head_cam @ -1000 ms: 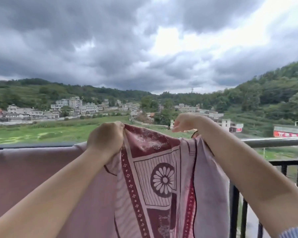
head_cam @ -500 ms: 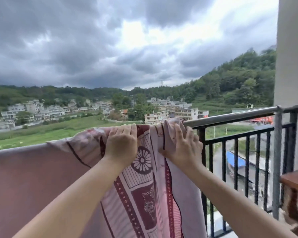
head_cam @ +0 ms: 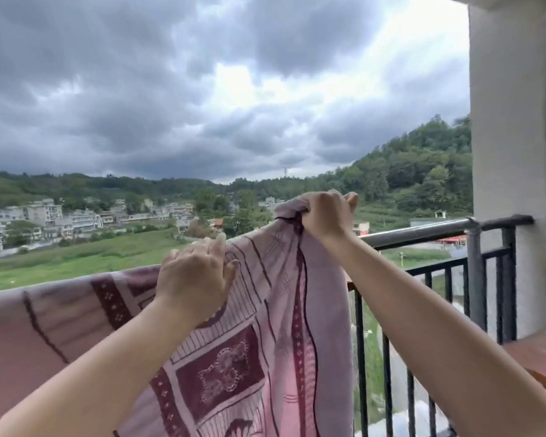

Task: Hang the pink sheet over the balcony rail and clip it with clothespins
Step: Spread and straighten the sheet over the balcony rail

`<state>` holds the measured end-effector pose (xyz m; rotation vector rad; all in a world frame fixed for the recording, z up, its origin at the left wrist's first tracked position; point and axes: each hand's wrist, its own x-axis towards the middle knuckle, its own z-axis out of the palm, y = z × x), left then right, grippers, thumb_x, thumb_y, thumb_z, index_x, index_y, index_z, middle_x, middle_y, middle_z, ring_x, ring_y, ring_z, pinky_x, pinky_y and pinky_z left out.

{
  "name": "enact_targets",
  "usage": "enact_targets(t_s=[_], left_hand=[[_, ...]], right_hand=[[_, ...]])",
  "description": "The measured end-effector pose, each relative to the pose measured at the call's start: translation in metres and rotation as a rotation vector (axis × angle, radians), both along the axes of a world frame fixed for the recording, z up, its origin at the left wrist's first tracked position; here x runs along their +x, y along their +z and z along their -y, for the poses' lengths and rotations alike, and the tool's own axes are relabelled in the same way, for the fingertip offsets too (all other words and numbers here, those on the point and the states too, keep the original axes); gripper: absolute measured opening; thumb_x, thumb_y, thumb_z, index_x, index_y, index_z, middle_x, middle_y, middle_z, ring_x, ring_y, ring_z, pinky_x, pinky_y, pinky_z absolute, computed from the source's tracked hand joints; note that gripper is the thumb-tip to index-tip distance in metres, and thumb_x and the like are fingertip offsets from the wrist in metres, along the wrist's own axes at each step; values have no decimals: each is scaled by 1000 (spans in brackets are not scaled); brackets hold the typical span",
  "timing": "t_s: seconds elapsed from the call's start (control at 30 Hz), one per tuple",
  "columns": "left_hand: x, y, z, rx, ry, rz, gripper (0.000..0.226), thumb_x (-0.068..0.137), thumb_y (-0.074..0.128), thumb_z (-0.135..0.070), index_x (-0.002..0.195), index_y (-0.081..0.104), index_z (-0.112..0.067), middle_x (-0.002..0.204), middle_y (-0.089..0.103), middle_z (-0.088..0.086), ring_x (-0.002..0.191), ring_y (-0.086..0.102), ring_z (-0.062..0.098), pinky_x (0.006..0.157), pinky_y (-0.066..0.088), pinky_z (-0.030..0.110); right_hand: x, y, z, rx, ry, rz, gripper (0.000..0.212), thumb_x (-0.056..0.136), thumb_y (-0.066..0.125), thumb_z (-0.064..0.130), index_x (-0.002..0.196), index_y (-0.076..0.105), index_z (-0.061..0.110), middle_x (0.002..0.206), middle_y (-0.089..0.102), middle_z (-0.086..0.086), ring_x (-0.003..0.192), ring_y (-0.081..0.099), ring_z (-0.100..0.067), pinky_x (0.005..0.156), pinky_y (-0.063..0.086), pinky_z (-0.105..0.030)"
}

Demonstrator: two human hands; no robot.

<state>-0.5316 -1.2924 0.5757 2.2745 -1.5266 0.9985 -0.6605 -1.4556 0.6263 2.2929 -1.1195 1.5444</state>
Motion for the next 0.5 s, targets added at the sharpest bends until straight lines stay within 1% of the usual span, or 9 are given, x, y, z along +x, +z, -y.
enact_targets(t_s=[0.17, 0.23, 0.27, 0.33, 0.37, 0.4, 0.43, 0.47, 0.5], left_hand=[[-26, 15, 63, -137, 58, 1, 49, 96, 19, -38, 140, 24, -16, 144, 40, 8, 124, 46, 26, 96, 40, 37], [-30, 16, 81, -177, 108, -44, 51, 96, 17, -39, 141, 22, -16, 147, 35, 7, 128, 42, 27, 100, 38, 39], [-32, 13, 87, -191, 126, -52, 52, 96, 16, -41, 140, 25, -16, 146, 37, 8, 128, 42, 27, 101, 38, 40], [-37, 3, 95, -216, 136, -2, 59, 92, 10, -45, 133, 39, -15, 138, 48, 9, 121, 50, 28, 99, 40, 41], [-41, -2, 97, -226, 127, 29, 66, 86, 6, -46, 126, 48, -15, 130, 56, 10, 114, 56, 28, 95, 42, 42], [-44, -5, 98, -238, 114, 40, 72, 81, 3, -46, 118, 56, -14, 120, 64, 11, 104, 62, 29, 90, 45, 42], [-45, -7, 98, -253, 103, 42, 74, 78, 2, -46, 111, 61, -15, 109, 69, 10, 95, 65, 29, 85, 47, 40], [-46, -8, 97, -257, 106, 37, 76, 77, 1, -46, 105, 64, -16, 102, 72, 9, 88, 67, 28, 81, 48, 38], [-46, -8, 96, -255, 116, 29, 77, 76, -1, -47, 102, 65, -16, 97, 72, 8, 82, 67, 28, 77, 48, 36]], right_hand=[[5, 45, 51, -144, 21, -53, 31, 75, 45, 1, 92, 68, 15, 86, 69, -8, 105, 49, -28, 93, 26, -41], [8, 57, 73, -114, 11, -97, 27, 77, 45, 2, 90, 66, 13, 89, 68, -9, 103, 52, -29, 92, 28, -40], [10, 55, 86, -56, -1, -194, 23, 78, 46, 4, 91, 64, 12, 92, 67, -10, 102, 55, -29, 94, 30, -41], [13, 37, 107, 126, 10, -520, 15, 80, 53, 16, 91, 63, 12, 94, 65, -9, 100, 57, -29, 97, 36, -44], [12, 26, 115, 212, 57, -683, 15, 79, 58, 25, 83, 64, 12, 86, 64, -6, 95, 58, -28, 93, 43, -40], [9, 17, 120, 267, 118, -792, 24, 79, 60, 34, 74, 63, 10, 76, 62, -5, 88, 57, -26, 81, 48, -32], [3, 11, 120, 279, 180, -831, 33, 81, 59, 38, 70, 63, 7, 71, 60, -7, 84, 56, -24, 69, 47, -26], [-4, 10, 119, 252, 274, -774, 37, 83, 56, 38, 76, 66, 2, 75, 63, -11, 84, 58, -24, 66, 45, -25], [-14, 10, 114, 195, 372, -620, 37, 85, 55, 34, 86, 67, 0, 85, 68, -15, 88, 61, -25, 70, 47, -27]])
